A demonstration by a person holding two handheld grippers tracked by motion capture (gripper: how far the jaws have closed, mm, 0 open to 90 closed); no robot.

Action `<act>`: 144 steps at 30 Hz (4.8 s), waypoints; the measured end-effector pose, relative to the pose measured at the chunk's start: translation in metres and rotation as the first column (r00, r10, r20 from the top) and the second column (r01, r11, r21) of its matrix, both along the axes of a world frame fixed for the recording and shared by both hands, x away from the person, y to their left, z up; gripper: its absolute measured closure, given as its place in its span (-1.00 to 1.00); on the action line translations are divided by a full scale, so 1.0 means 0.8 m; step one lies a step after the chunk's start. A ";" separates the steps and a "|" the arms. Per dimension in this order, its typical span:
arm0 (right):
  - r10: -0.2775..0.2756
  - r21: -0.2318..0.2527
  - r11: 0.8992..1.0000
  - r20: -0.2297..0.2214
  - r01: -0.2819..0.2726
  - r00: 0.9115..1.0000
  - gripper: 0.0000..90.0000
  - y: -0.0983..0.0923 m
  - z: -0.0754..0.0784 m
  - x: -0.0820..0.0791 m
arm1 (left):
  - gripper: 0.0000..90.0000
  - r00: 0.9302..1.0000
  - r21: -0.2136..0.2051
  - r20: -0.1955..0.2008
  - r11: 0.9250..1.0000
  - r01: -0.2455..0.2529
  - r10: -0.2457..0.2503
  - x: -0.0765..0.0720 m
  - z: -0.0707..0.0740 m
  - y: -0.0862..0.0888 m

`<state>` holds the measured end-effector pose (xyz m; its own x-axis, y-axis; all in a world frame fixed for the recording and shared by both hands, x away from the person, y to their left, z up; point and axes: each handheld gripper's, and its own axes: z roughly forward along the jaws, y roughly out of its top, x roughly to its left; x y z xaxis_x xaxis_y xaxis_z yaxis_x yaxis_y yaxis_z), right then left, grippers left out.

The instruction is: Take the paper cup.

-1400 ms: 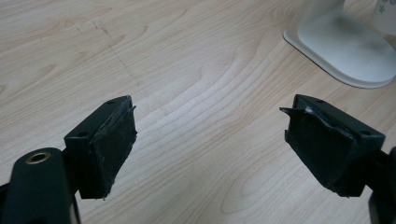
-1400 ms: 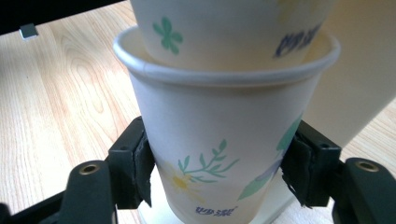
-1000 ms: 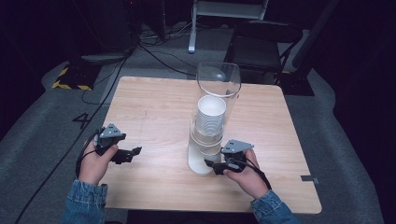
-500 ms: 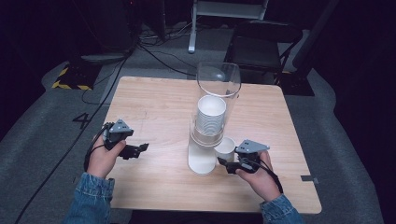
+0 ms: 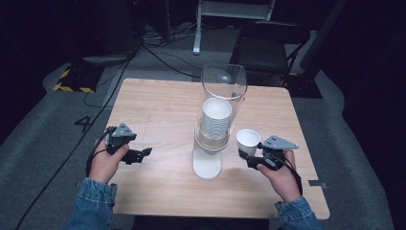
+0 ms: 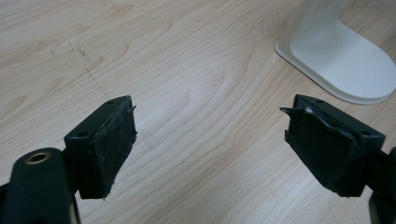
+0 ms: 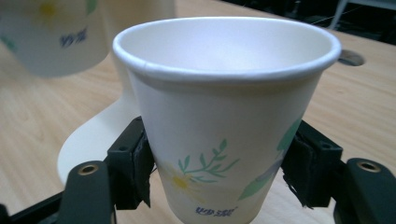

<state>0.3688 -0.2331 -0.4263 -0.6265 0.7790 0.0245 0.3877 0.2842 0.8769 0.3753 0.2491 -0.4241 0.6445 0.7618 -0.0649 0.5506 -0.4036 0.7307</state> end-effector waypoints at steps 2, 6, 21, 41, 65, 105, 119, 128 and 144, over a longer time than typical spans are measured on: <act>-0.043 0.037 0.998 0.007 0.042 0.999 -0.26 -0.007 0.007 0.004 | -0.64 1.000 0.004 -0.003 1.000 -0.012 0.012 -0.004 -0.001 0.005; -0.075 0.059 0.996 0.018 0.073 0.997 -0.26 -0.013 0.012 0.009 | -0.64 1.000 0.003 -0.009 1.000 -0.024 0.024 -0.009 -0.002 0.010; -0.257 0.103 0.963 0.077 0.248 0.963 -0.28 -0.037 0.007 0.057 | -0.65 0.996 0.010 -0.035 0.997 -0.078 0.078 -0.026 -0.013 0.031; -0.390 0.037 0.919 -0.051 0.392 0.919 -0.30 -0.078 -0.034 0.094 | -0.64 0.997 0.027 -0.051 0.998 -0.055 0.056 -0.022 -0.021 0.024; -0.320 -0.082 0.947 -0.143 0.310 0.937 -0.32 -0.052 -0.069 0.102 | -0.64 0.997 0.032 -0.056 0.998 -0.048 0.050 -0.022 -0.023 0.022; -0.210 -0.045 0.977 -0.084 0.206 0.974 -0.65 -0.063 -0.005 0.039 | -0.63 0.998 -0.023 -0.053 1.000 -0.019 0.018 -0.033 -0.025 0.024; 0.011 -0.017 1.000 -0.063 -0.012 0.998 -0.56 -0.038 0.000 -0.015 | -0.64 0.997 -0.029 0.029 0.997 0.070 -0.069 -0.070 -0.030 0.028; 0.107 -0.008 0.994 -0.065 -0.107 0.992 -0.52 -0.045 -0.017 -0.039 | -0.64 0.993 -0.015 0.074 0.995 0.096 -0.095 -0.093 -0.042 0.025; 0.105 -0.089 0.989 -0.155 -0.120 0.982 -0.50 -0.036 -0.074 -0.040 | -0.65 0.996 0.008 0.033 0.996 0.088 -0.088 -0.091 -0.067 0.031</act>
